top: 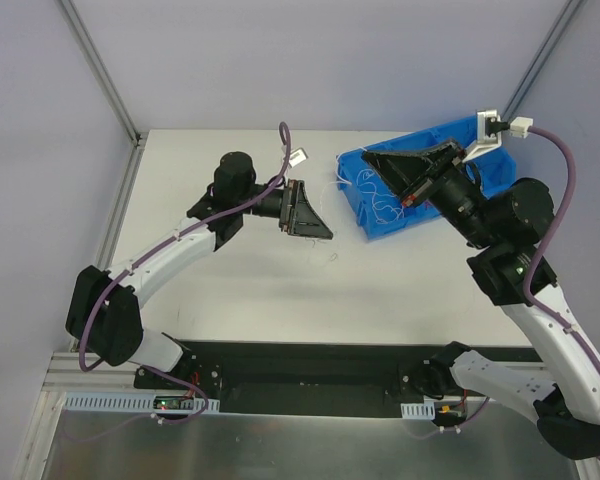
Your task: Untangle the cables
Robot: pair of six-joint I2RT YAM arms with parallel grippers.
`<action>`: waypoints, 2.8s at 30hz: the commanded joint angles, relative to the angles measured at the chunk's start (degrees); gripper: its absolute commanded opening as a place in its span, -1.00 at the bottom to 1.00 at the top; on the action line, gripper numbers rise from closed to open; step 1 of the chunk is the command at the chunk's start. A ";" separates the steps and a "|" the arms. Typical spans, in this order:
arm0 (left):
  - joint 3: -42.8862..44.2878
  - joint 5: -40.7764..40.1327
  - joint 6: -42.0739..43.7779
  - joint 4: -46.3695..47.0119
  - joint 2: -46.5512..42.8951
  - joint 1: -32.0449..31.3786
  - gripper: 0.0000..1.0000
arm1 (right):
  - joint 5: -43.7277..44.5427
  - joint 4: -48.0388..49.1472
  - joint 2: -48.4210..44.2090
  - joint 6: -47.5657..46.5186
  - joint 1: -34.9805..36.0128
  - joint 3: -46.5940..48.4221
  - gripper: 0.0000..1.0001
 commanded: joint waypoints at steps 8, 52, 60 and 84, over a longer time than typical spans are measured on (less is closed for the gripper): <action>-3.94 5.85 -12.70 21.76 1.21 -1.34 0.02 | 2.30 4.56 -1.09 1.56 -0.21 1.46 -0.99; 0.28 -14.54 -3.22 -21.10 1.74 13.24 0.72 | 4.42 -16.98 14.46 -9.61 -29.47 23.07 -1.00; -0.69 -15.41 -4.45 -21.71 2.62 16.05 0.71 | -5.86 -15.31 18.42 -1.87 -34.67 26.86 -1.00; 1.24 -17.53 3.80 -22.15 -2.30 16.24 0.71 | -5.86 -13.82 21.84 -6.96 -37.83 25.37 -1.00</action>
